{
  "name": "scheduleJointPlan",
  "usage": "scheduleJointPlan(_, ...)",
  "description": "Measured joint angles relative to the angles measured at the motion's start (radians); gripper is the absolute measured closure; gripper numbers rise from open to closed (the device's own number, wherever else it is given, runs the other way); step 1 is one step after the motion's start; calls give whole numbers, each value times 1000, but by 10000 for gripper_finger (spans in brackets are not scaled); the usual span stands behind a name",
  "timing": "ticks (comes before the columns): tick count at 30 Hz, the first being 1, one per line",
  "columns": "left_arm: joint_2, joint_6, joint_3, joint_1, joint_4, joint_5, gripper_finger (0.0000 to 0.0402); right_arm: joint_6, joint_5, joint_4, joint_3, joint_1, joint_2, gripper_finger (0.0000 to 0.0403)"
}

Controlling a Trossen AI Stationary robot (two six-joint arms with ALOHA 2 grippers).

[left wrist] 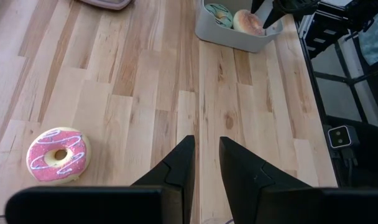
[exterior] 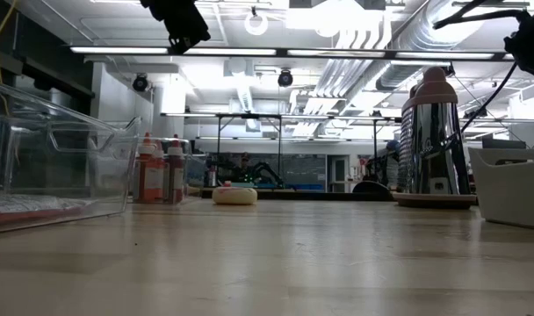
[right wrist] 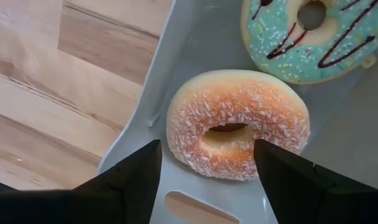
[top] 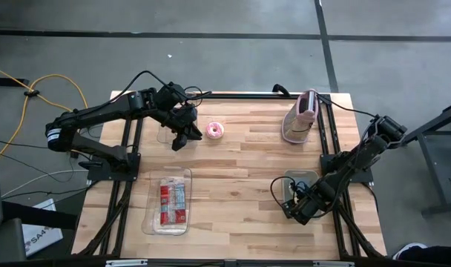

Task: Pick & Place Food Item
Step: Put the pink donut into the gray bin

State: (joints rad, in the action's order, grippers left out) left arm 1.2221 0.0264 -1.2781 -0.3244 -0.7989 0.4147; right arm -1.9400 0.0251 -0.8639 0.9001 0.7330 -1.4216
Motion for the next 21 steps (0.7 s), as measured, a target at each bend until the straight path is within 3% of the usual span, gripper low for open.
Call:
scheduleJointPlan(5,0,0,0,0,0,0,332,0,36,-8,0,0,6,158)
scheduleJointPlan(12,0,0,0,0,0,0,332,18,129,-66,0,-24,115,158)
scheduleJointPlan(16,0,0,0,0,0,0,332,110,190,-60,0,-60,172,158)
scheduleJointPlan(21,0,0,0,0,0,0,332,239,183,-38,0,-111,172,158)
